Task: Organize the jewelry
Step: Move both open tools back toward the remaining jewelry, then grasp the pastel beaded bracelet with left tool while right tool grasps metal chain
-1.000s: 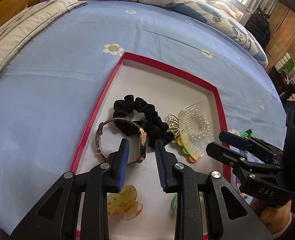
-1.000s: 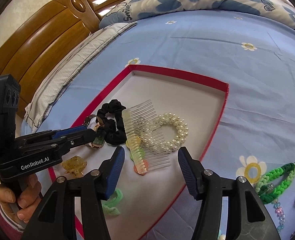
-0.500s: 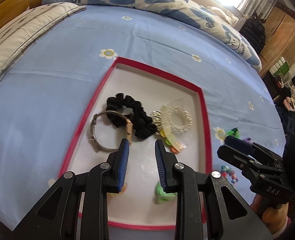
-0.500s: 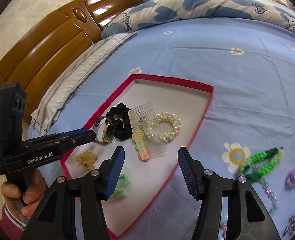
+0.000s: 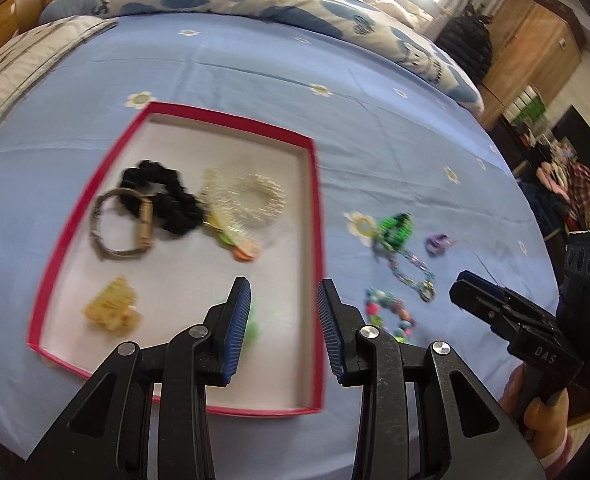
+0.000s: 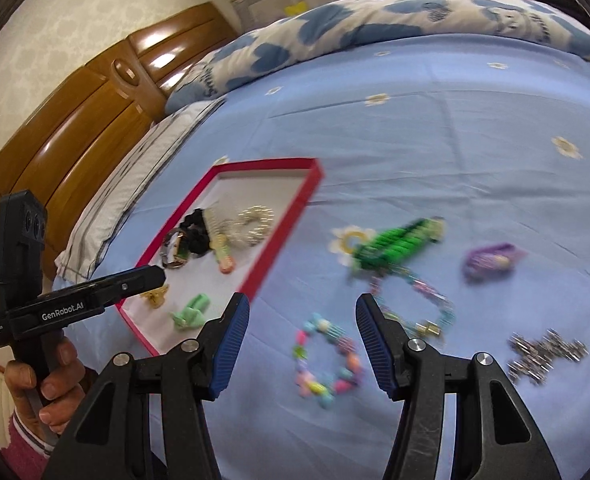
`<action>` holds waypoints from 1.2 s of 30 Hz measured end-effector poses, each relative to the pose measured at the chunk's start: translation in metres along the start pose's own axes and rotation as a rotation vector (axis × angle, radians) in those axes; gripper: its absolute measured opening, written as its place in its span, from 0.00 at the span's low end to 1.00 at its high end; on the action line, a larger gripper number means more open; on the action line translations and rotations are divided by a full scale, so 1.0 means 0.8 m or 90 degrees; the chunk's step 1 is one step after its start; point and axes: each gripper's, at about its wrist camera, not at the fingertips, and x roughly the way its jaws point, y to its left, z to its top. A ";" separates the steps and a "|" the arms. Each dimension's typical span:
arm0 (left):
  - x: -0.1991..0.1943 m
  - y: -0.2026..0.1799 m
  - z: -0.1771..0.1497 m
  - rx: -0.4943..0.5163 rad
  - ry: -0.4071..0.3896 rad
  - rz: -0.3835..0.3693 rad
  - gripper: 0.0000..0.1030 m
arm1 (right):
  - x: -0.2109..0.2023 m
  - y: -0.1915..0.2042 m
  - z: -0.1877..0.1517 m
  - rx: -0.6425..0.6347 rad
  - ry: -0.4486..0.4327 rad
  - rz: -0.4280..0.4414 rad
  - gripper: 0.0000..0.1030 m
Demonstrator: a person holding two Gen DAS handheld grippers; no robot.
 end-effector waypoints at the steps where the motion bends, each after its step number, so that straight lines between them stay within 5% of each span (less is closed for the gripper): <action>1: 0.001 -0.005 -0.002 0.004 0.002 -0.003 0.32 | -0.006 -0.006 -0.003 0.005 -0.003 -0.005 0.56; 14: 0.033 -0.091 -0.033 0.080 0.053 -0.052 0.32 | -0.075 -0.107 -0.062 0.104 -0.034 -0.092 0.58; 17: 0.042 -0.108 -0.040 0.102 0.065 -0.054 0.38 | -0.080 -0.116 -0.068 0.105 -0.038 -0.111 0.60; 20: 0.055 -0.121 -0.046 0.120 0.076 -0.047 0.39 | -0.079 -0.124 -0.068 0.104 -0.040 -0.126 0.69; 24: 0.075 -0.128 -0.049 0.136 0.090 -0.033 0.42 | -0.071 -0.135 -0.067 0.094 -0.037 -0.144 0.71; 26: 0.089 -0.130 -0.048 0.139 0.103 -0.029 0.50 | -0.065 -0.142 -0.066 0.089 -0.034 -0.153 0.72; 36: 0.123 -0.139 -0.044 0.167 0.118 -0.006 0.53 | -0.017 -0.165 -0.047 0.026 0.009 -0.200 0.74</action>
